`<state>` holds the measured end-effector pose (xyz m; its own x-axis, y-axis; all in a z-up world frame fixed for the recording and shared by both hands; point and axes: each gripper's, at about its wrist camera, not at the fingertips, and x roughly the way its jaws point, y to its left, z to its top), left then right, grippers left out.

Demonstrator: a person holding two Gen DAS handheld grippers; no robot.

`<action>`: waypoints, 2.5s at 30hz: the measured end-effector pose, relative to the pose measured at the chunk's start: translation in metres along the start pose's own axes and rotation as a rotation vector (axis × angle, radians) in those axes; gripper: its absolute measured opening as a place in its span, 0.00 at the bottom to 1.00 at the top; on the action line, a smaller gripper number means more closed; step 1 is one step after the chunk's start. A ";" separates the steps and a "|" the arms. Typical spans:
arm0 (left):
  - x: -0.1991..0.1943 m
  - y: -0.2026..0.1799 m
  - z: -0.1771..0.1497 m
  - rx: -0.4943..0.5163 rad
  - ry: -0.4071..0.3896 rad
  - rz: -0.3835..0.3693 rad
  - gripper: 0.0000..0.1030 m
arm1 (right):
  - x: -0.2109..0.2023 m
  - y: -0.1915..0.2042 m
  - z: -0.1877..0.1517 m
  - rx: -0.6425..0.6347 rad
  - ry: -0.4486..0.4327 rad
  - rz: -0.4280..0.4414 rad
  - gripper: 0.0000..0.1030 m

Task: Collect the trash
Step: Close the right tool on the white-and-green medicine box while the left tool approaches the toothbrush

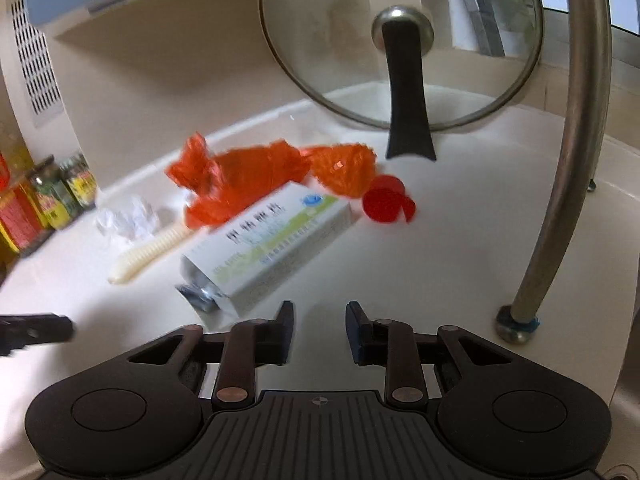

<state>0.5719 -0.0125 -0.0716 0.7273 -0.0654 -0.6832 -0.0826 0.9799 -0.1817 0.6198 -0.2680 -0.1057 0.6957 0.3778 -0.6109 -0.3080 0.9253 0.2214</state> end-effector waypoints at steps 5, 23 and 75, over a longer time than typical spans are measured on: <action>0.002 0.000 0.003 -0.006 -0.003 0.004 0.23 | 0.003 0.030 0.006 -0.035 -0.033 0.034 0.59; 0.007 -0.006 0.005 0.009 -0.009 -0.011 0.23 | 0.004 -0.001 -0.001 -0.110 0.018 -0.100 0.52; 0.092 -0.020 0.041 0.246 0.014 0.026 0.24 | 0.061 0.033 0.020 -0.108 0.049 -0.179 0.75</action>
<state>0.6688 -0.0300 -0.1017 0.7174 -0.0405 -0.6955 0.0686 0.9976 0.0127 0.6651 -0.2143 -0.1200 0.7143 0.2035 -0.6696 -0.2524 0.9673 0.0247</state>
